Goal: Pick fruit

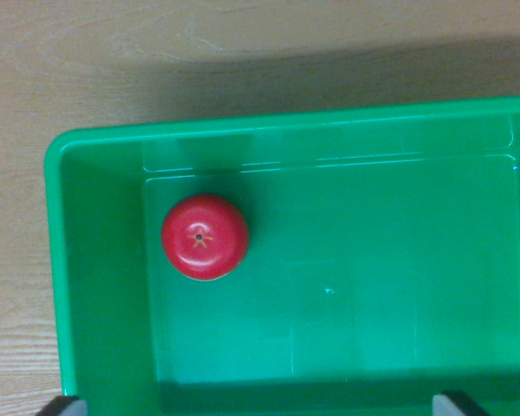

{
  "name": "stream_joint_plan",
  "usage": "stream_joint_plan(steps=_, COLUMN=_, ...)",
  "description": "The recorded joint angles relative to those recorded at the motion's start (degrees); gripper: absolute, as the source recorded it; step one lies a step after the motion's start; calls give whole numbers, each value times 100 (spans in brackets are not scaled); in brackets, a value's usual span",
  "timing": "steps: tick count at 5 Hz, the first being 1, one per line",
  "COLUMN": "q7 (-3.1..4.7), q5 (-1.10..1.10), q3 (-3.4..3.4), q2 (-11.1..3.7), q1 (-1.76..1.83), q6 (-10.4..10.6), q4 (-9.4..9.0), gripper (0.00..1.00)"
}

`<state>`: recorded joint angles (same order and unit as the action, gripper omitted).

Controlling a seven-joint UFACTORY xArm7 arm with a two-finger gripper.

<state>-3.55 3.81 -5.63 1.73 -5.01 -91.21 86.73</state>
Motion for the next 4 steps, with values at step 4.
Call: stream_joint_plan(steps=4, q7=7, q5=-31, q3=-21, q2=-111, q1=30, q6=226, q4=-129, gripper=0)
